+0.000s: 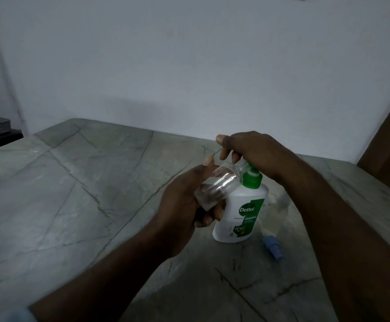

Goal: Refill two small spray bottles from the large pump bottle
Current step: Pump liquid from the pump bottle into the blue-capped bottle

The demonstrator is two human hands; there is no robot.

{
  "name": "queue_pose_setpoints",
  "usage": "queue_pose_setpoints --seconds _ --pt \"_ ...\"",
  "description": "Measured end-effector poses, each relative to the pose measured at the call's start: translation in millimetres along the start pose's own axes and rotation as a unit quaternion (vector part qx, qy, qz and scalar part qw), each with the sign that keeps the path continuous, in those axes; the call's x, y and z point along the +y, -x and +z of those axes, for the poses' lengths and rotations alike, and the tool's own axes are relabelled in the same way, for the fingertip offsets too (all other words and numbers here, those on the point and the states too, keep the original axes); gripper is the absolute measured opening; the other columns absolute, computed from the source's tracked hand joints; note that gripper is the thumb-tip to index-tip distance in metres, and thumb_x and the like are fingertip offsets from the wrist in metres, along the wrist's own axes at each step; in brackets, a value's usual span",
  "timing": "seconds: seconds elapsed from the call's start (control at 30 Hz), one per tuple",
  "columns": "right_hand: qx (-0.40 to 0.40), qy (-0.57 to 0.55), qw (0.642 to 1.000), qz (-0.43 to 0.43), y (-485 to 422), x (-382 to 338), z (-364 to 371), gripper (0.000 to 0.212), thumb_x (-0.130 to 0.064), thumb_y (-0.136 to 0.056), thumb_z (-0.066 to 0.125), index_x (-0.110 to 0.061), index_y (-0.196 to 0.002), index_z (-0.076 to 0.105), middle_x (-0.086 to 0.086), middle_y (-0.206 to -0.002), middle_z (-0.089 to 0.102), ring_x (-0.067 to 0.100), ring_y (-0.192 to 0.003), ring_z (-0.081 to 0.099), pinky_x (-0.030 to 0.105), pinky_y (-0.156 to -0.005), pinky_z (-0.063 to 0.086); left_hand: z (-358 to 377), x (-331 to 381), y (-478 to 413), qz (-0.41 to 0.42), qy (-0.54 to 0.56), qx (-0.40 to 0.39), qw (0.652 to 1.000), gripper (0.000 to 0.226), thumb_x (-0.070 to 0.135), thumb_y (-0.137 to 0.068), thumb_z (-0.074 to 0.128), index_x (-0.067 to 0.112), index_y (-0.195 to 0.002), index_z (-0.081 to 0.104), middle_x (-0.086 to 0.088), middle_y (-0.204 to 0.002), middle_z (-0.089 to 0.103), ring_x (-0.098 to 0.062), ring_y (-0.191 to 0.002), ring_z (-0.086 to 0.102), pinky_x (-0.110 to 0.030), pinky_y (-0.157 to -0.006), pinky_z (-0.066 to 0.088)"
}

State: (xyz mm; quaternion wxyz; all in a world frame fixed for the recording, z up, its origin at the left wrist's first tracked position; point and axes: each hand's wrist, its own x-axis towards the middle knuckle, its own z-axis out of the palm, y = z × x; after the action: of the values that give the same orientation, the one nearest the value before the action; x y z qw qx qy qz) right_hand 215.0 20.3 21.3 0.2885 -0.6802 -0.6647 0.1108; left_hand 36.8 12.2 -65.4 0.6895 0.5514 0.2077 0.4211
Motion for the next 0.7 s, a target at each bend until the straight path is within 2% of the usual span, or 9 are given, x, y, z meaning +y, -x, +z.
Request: queue_pose_setpoints --seconds 0.27,0.43,0.5,0.6,0.7 --pt "-0.010 -0.005 1.000 0.004 1 0 0 0.048 -0.058 -0.101 0.047 -0.022 -0.088 0.076 -0.005 -0.090 0.064 0.015 -0.086 0.059 0.033 -0.074 0.043 0 -2 0 0.001 0.000 0.006 1.000 0.059 0.050 -0.104 0.042 -0.003 -0.113 0.066 -0.012 -0.060 0.058 -0.015 -0.043 0.047 -0.021 -0.038 0.033" --pt "0.025 0.048 0.998 -0.025 1 -3 -7 0.048 -0.061 -0.099 0.047 -0.023 -0.090 0.074 -0.006 -0.085 0.067 0.013 -0.080 0.062 0.030 -0.067 0.044 1 -1 1 0.024 0.001 -0.016 1.000 0.065 0.063 -0.083 0.058 0.009 -0.117 0.069 -0.012 -0.062 0.060 -0.015 -0.045 0.048 -0.021 -0.039 0.034" --pt "0.071 0.048 0.995 -0.045 2 -3 -11 0.045 -0.065 -0.095 0.052 -0.025 -0.089 0.072 -0.007 -0.083 0.068 0.010 -0.076 0.062 0.029 -0.063 0.044 2 -1 2 0.033 0.003 -0.018 0.999 0.061 0.062 -0.084 0.054 0.016 -0.119 0.071 -0.012 -0.063 0.061 -0.015 -0.047 0.049 -0.022 -0.040 0.035" --pt "0.118 0.030 0.990 -0.070 4 -4 -11 0.042 -0.065 -0.090 0.060 -0.024 -0.086 0.071 -0.007 -0.080 0.069 0.008 -0.075 0.065 0.029 -0.063 0.050 2 -1 1 0.035 0.000 -0.019 0.999 0.053 0.061 -0.089 0.048 0.023 -0.115 0.074 -0.012 -0.065 0.062 -0.016 -0.051 0.049 -0.022 -0.041 0.034" --pt "0.092 0.016 0.994 -0.050 3 -5 -9 0.043 -0.062 -0.094 0.056 -0.023 -0.087 0.073 -0.006 -0.080 0.069 0.008 -0.071 0.062 0.028 -0.060 0.045 2 0 1 0.029 -0.016 -0.012 0.999 0.052 0.063 -0.088 0.047 0.026 -0.112 0.075 -0.012 -0.067 0.063 -0.018 -0.053 0.047 -0.023 -0.043 0.034"
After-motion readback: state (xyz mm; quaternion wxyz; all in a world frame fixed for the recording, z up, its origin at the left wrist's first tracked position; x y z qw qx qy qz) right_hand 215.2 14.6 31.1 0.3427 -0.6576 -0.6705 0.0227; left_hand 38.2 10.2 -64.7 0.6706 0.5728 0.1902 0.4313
